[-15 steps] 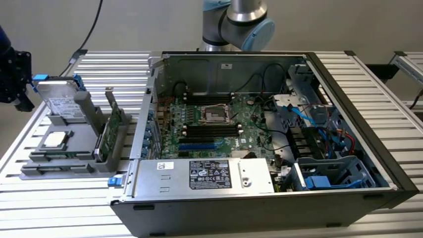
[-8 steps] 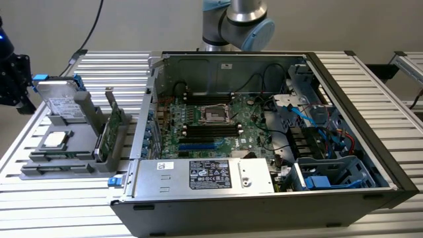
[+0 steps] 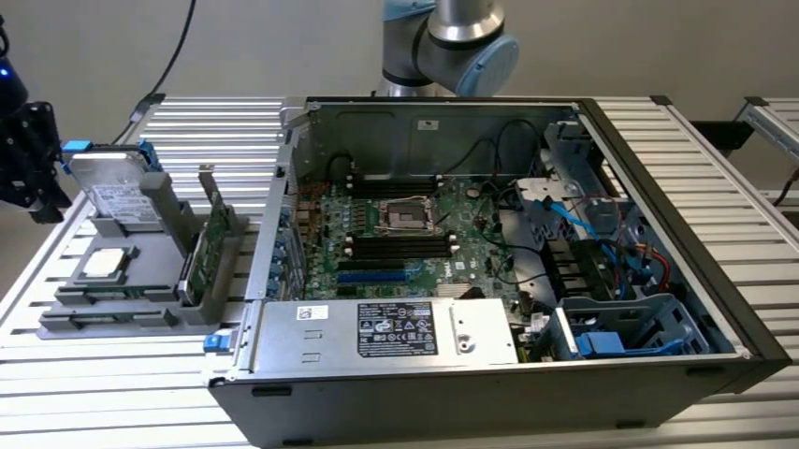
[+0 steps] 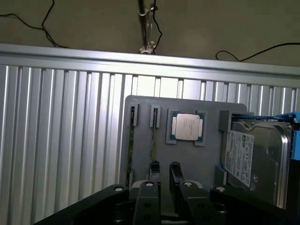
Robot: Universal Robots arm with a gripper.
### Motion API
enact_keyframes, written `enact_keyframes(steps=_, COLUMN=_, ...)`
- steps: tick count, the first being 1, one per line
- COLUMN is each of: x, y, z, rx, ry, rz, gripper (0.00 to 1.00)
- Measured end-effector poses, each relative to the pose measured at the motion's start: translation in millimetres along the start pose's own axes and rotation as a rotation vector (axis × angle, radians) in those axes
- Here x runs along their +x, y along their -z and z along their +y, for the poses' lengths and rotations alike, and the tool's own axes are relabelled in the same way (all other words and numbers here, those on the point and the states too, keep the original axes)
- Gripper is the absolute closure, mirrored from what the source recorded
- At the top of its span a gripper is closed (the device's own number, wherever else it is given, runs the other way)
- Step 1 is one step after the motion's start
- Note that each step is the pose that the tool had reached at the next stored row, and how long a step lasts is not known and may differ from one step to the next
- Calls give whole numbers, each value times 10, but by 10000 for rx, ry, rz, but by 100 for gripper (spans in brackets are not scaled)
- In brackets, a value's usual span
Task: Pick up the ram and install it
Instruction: 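Pick up the ram and move it above insertion slot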
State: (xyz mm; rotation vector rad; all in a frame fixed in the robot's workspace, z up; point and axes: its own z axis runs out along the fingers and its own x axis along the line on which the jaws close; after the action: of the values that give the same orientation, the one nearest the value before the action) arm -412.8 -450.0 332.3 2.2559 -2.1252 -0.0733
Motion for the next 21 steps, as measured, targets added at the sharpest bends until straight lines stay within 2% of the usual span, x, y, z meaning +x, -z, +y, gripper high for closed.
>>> enact_keyframes(steps=1, x=2, y=-2, z=0, rx=2, ry=0, rz=-1, gripper=70)
enact_keyframes(steps=2, x=5, y=-15, z=-1, rx=5, ry=0, rz=-3, gripper=70)
enact_keyframes(steps=3, x=13, y=-31, z=-1, rx=3, ry=3, rz=-2, gripper=64)
enact_keyframes(steps=15, x=244, y=-249, z=0, rx=1, ry=49, rz=2, gripper=64)
enact_keyframes(steps=21, x=277, y=-357, z=-13, rx=1, ry=64, rz=3, gripper=64)
